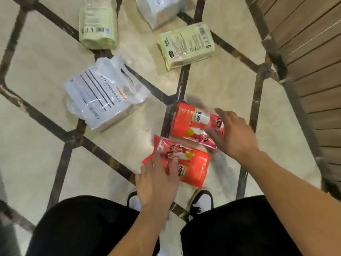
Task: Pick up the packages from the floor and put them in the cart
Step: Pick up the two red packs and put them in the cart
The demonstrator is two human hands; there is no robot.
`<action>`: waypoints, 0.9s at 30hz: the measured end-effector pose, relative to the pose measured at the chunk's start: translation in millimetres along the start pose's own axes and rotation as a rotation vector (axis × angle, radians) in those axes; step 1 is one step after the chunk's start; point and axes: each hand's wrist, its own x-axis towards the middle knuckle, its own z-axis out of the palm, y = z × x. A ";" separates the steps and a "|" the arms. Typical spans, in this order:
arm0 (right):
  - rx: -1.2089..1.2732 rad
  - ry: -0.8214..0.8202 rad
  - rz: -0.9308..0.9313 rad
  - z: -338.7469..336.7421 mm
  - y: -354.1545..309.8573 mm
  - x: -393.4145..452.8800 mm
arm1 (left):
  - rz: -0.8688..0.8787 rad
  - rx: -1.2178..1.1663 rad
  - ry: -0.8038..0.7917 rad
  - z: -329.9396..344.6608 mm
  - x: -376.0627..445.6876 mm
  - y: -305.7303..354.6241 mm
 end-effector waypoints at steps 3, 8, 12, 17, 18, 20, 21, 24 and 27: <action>0.044 -0.022 0.003 54.2 9.0 37.5 | -0.362 -0.301 -0.107 64.5 25.6 -4.6; -0.059 -0.138 -0.101 89.0 10.2 116.6 | -0.884 -0.727 -0.174 123.8 71.6 -2.6; -0.073 -0.267 -0.084 99.6 20.5 155.2 | -0.852 -0.776 -0.105 143.3 103.9 -5.3; -0.089 -0.340 -0.030 113.9 29.6 176.4 | -0.715 -0.808 0.001 142.5 137.3 2.4; -0.071 -0.334 -0.015 116.5 31.5 177.3 | -0.698 -0.822 0.023 139.6 145.5 1.9; -0.023 -0.339 0.048 123.0 38.1 175.3 | -0.647 -0.839 0.080 131.5 161.8 -2.8; 0.009 -0.346 0.088 126.9 42.4 173.0 | -0.606 -0.829 0.108 127.9 170.2 -5.9; 0.125 -0.356 0.172 134.4 53.7 167.3 | -0.543 -0.836 0.160 120.4 191.3 -12.5; 0.262 -0.402 0.244 132.3 63.2 168.8 | -0.611 -0.910 0.162 111.3 202.8 -9.9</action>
